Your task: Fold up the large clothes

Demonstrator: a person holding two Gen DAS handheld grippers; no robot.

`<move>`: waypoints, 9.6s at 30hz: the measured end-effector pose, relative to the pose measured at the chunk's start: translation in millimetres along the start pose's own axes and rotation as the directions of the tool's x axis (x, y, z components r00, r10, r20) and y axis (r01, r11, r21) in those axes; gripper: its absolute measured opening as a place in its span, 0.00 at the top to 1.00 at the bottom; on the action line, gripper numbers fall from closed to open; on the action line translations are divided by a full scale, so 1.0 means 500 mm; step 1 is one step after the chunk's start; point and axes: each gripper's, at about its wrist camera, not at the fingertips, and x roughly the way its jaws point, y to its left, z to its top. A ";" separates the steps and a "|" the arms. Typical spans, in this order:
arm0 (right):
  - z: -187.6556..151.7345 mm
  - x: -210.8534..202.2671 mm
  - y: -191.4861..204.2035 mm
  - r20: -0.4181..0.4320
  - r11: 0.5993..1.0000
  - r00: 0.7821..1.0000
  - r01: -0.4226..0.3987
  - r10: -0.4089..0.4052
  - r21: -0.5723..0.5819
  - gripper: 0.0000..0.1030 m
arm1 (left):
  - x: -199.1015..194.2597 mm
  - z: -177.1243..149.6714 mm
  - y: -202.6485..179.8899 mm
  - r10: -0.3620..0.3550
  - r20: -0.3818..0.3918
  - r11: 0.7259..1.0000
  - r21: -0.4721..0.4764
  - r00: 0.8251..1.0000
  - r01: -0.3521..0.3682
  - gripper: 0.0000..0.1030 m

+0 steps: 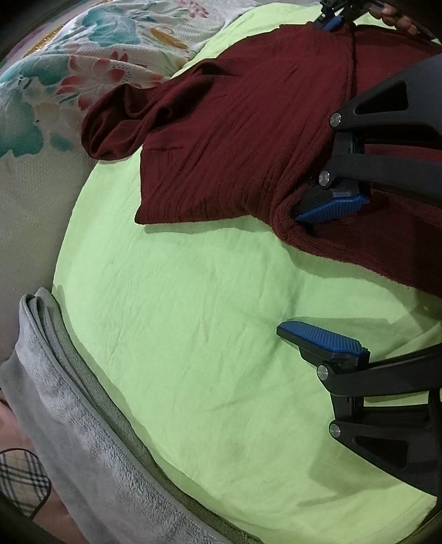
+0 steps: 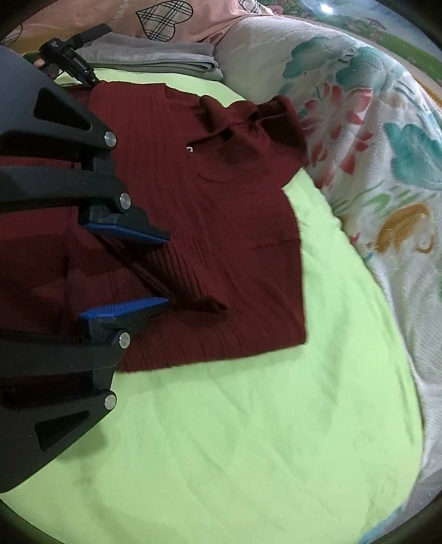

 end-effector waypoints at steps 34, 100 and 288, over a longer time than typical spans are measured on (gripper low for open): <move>0.088 0.011 0.194 0.038 0.956 0.992 -0.109 0.123 -0.273 0.46 | -0.003 0.189 -0.209 -0.189 0.013 0.968 0.168 0.982 0.184 0.42; 0.287 0.082 0.293 0.143 0.841 0.954 -0.154 0.263 -0.518 0.94 | 0.153 0.383 -0.532 -0.280 0.039 0.812 0.542 0.959 0.215 0.93; -0.460 -0.321 -0.092 -0.162 0.932 0.922 -0.361 0.352 -0.034 0.63 | -0.262 -0.362 0.149 -0.515 -0.284 0.827 0.084 0.809 0.556 0.37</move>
